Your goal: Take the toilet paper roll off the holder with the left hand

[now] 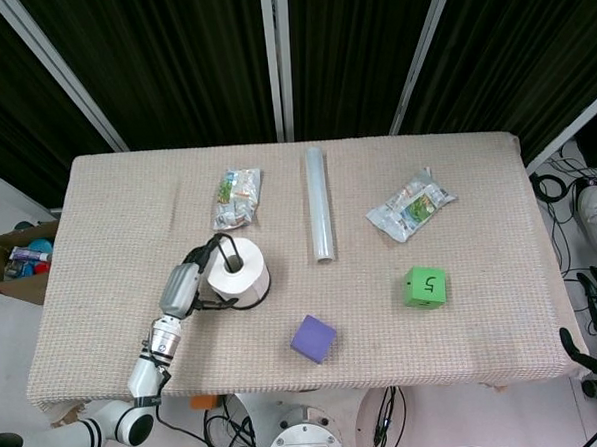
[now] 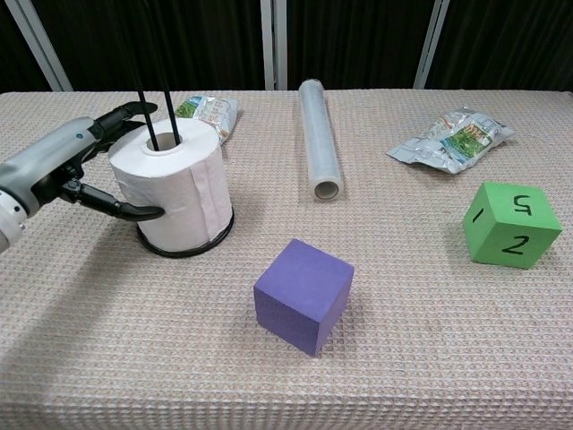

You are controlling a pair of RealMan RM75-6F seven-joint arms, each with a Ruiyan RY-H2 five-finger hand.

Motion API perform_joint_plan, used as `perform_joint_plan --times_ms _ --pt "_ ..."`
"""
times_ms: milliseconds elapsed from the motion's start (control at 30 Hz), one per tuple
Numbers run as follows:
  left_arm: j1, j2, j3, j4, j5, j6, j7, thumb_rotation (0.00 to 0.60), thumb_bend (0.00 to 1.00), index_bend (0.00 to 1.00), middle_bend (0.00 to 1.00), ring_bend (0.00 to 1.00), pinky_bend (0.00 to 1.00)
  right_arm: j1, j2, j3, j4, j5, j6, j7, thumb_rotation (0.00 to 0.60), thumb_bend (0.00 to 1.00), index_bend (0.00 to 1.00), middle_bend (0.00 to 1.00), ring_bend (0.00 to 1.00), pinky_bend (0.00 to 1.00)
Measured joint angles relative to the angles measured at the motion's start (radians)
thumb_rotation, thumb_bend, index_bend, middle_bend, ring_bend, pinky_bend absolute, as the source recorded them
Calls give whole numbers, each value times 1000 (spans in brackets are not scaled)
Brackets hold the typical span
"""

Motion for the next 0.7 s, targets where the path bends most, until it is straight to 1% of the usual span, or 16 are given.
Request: perform_joint_plan --times_ms 133,233,433,533,700 --pt "3 10 -12 -28 -5 8 -28 600 122 2 293 262 189 0 1 1 -1 2 -1 0 600 313 0 0 0 0" --pt "5 27 -24 -56 -3 26 -44 600 134 12 318 280 190 -1 2 1 0 5 -3 0 600 312 0 0 0 0" --pt "10 86 -47 -154 11 60 -66 600 141 29 332 292 190 0 2 2 -4 1 -1 -4 600 312 0 0 0 0" --pt "11 136 -67 -236 18 77 -68 600 141 30 332 292 190 1 3 2 -8 -2 1 -7 600 313 0 0 0 0" --pt "11 255 -124 -433 15 95 -66 600 141 36 332 292 190 2 5 2 -13 -2 0 -16 600 313 0 0 0 0"
